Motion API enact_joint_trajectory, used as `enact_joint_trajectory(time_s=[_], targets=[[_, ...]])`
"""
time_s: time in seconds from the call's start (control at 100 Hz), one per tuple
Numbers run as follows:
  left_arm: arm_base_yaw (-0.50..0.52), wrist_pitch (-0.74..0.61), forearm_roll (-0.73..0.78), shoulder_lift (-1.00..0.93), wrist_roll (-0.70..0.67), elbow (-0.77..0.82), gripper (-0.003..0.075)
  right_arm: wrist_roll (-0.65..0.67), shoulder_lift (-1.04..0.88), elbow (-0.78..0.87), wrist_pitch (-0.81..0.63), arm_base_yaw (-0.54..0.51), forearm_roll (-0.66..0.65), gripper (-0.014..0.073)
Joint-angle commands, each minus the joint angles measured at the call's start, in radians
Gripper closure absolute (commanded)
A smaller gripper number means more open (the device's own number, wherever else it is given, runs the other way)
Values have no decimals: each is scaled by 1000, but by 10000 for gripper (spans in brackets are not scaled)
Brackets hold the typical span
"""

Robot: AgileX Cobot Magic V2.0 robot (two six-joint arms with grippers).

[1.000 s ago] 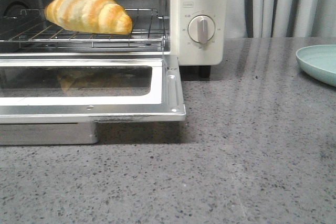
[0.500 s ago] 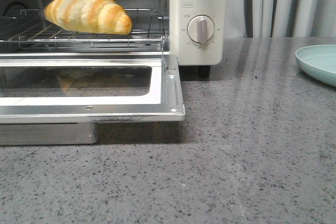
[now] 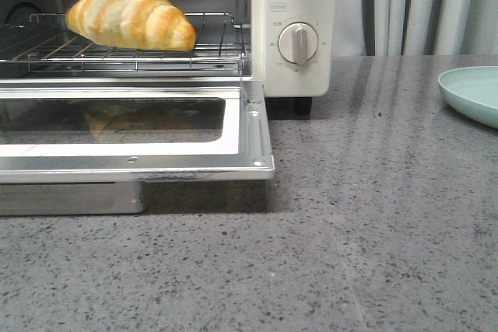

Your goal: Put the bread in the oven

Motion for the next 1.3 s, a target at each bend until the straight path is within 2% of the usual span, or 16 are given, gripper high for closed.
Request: enact_joint_trajectory(time_s=[0.0, 0.27, 0.34, 0.42, 0.46, 0.54, 0.61, 0.71, 0.86, 0.93, 1.04, 1.29], targets=[[1, -37, -36, 15, -9, -28, 741, -2, 13, -19, -62, -2, -39, 663], [3, -47, -10, 15, -9, -7, 741, -2, 13, -19, -62, -2, -39, 663], [7, -54, 153, 7, -9, -1, 741, -2, 13, -19, -62, -2, -39, 663], [26, -71, 461, -19, -13, 5, 741, -2, 13, -19, -62, -2, -39, 663], [42, -73, 563, -37, -48, 18, 741, -2, 13, -19, -62, -2, -39, 663], [85, -136, 777, -75, -266, 64, 741, -2, 13, -19, -62, -2, -39, 663], [131, -195, 881, -115, -406, 126, 741, -2, 13, -19, -62, -2, -39, 663], [197, -239, 895, -176, -489, 216, 741, -2, 13, -19, -62, -2, -39, 663], [255, -223, 899, -243, -638, 344, 741, -2, 13, -19, -62, -2, -39, 663], [263, -184, 902, -250, -661, 386, 741, -2, 13, -19, -62, -2, -39, 663], [263, -31, 918, -250, -665, 400, 741, -2, 13, -19, -62, -2, -39, 663], [263, -37, 948, -250, -665, 400, 741, -2, 13, -19, -62, -2, -39, 663]])
